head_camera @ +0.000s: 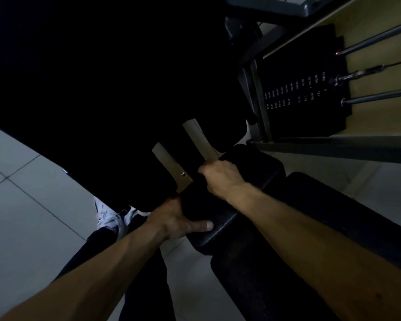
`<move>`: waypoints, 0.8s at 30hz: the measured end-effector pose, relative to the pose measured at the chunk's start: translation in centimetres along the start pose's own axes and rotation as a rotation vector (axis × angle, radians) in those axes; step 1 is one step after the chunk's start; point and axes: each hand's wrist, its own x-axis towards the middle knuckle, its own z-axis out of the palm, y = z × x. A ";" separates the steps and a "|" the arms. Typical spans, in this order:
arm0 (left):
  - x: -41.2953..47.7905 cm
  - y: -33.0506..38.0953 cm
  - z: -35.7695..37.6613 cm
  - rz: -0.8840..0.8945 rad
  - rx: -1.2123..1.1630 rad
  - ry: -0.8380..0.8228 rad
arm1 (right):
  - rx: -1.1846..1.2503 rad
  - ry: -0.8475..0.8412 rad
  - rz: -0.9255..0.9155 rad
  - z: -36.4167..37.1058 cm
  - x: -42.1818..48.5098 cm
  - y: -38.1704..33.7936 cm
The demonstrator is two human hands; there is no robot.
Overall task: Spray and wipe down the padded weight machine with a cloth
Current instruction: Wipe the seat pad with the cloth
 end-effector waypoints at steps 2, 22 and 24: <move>-0.3 0.2 0.2 -0.030 0.057 0.038 | 0.070 -0.076 -0.103 1.3 0.1 -2.5; -3.4 -0.1 0.6 -0.185 -0.254 -0.064 | 0.264 -0.096 -0.187 -0.5 -5.3 2.2; -3.3 0.1 0.3 -0.199 -0.255 -0.077 | 0.212 0.033 -0.010 -1.8 -4.7 6.9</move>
